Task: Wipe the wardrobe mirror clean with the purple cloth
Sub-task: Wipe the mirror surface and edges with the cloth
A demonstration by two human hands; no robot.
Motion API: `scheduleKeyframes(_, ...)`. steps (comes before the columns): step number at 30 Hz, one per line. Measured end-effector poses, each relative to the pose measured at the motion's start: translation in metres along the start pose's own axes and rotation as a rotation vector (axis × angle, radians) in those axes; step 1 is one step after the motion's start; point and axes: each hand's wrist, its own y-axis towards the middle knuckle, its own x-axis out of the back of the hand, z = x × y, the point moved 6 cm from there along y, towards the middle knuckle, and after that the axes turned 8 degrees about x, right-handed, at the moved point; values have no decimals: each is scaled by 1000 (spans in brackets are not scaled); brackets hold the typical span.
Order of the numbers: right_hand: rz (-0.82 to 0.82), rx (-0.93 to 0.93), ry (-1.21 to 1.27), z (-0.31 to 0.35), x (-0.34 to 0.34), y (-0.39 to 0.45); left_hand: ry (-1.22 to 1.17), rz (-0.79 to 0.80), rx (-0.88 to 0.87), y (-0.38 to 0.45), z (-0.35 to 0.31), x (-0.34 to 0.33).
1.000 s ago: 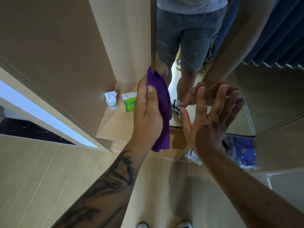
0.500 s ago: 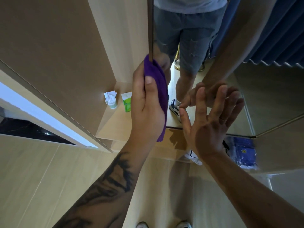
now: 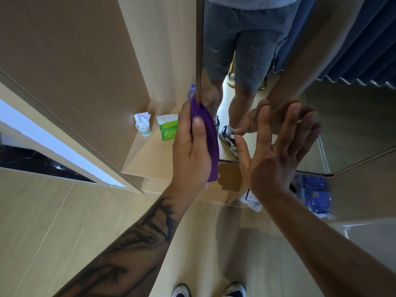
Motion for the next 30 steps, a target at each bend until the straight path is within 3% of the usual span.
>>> scheduleKeyframes(4,15,-14,3,0,0,0,-75,-28,-322,20,-72,12)
scheduleKeyframes(6,19,-14,4,0,0,0,-97,-16,-320,22,-77,11)
scheduleKeyframes(13,4,-18,-11,2,-1,1,-128,75,285,3,63,-1)
scheduleKeyframes(18,-19,-40,-12,2,0,4,-250,59,427,0,95,-11)
scheduleKeyframes(23,-3,-30,-29,3,0,0,-200,29,330,-4,60,-2)
scheduleKeyframes(30,33,-32,-15,4,-1,-2,-173,40,-43,13,-47,8)
